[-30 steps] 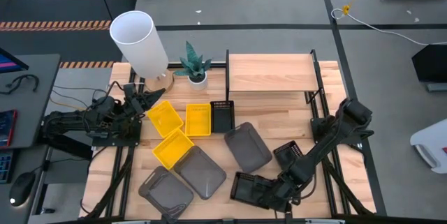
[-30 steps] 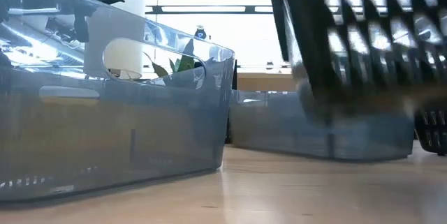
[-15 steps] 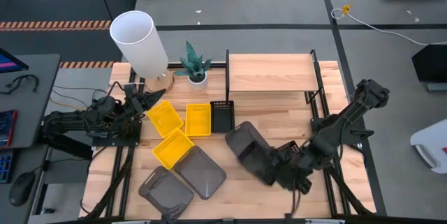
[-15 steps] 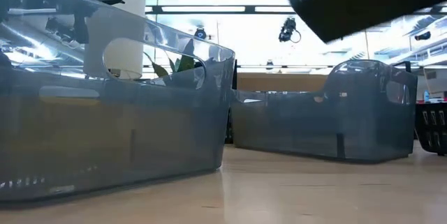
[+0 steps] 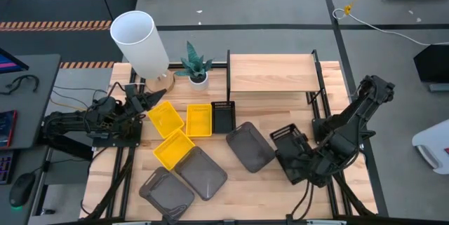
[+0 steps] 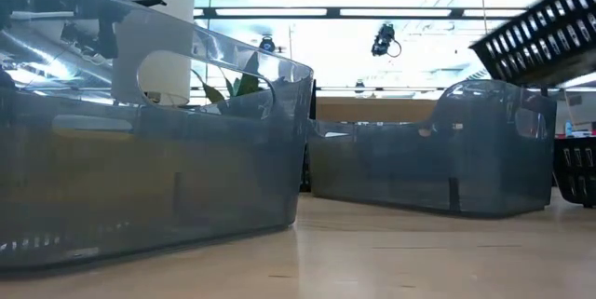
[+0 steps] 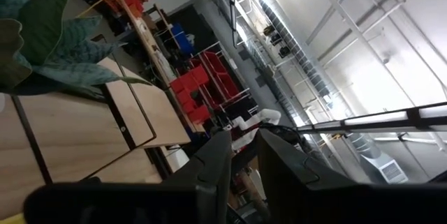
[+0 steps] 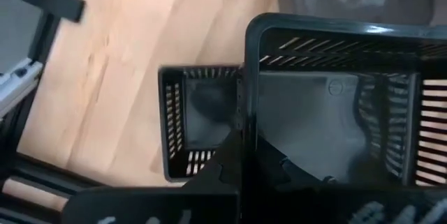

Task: Stack baskets on shelf by color
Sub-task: Stack the bottom black bin on the right black bin

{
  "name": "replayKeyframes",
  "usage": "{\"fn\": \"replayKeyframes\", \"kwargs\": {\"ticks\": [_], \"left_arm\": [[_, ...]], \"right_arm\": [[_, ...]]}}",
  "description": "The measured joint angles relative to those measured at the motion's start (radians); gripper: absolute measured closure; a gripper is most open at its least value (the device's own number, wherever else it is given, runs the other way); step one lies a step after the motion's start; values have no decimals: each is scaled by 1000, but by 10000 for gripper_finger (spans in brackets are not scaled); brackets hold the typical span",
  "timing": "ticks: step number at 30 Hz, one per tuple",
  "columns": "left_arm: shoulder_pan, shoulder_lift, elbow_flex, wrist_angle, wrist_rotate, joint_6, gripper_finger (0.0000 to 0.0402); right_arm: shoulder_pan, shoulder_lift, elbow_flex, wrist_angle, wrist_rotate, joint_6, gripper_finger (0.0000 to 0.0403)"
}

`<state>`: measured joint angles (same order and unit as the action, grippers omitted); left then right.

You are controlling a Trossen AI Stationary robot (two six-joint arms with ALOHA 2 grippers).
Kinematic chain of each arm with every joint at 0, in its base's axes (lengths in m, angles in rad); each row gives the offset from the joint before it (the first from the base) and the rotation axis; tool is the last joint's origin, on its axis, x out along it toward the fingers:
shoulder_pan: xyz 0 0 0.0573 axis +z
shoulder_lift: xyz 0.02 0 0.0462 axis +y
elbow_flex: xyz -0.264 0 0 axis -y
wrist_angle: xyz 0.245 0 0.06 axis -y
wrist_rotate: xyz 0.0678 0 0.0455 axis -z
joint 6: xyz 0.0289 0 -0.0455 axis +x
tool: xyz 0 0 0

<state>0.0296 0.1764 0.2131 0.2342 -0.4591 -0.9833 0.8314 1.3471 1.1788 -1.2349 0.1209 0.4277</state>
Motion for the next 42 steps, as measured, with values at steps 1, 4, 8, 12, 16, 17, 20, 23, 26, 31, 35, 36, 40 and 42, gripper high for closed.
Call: {"fn": "replayKeyframes", "kwargs": {"ticks": [1,4,8,12,16,17,20,23,26,31,35,36,40,42], "left_arm": [[0,0,0,0,0,-1,325],[0,0,0,0,0,0,322],[0,0,0,0,13,-1,323],[0,0,0,0,15,-1,323],[0,0,0,0,15,-1,323],[0,0,0,0,16,-1,323],[0,0,0,1,19,-1,323],[0,0,0,0,19,-1,320],[0,0,0,0,19,-1,320],[0,0,0,1,19,0,325],[0,0,0,1,19,0,325],[0,0,0,0,19,0,323],[0,0,0,1,19,1,320],[0,0,0,0,19,1,320]], "right_arm": [[6,0,-13,11,-5,14,398],[23,0,-62,55,-26,53,398],[27,1,-119,124,-40,95,398],[26,3,-140,249,-27,63,398],[26,10,-141,369,-9,-5,398],[26,10,-140,371,-8,-2,398],[30,9,-140,306,-21,69,398],[48,8,-135,269,-35,110,398],[74,9,-134,280,-44,129,398],[126,29,-133,277,-93,189,398],[155,44,-133,254,-46,231,398],[159,46,-135,251,-36,234,398],[164,59,-157,256,-29,234,398],[164,60,-181,277,-29,234,398]]}}
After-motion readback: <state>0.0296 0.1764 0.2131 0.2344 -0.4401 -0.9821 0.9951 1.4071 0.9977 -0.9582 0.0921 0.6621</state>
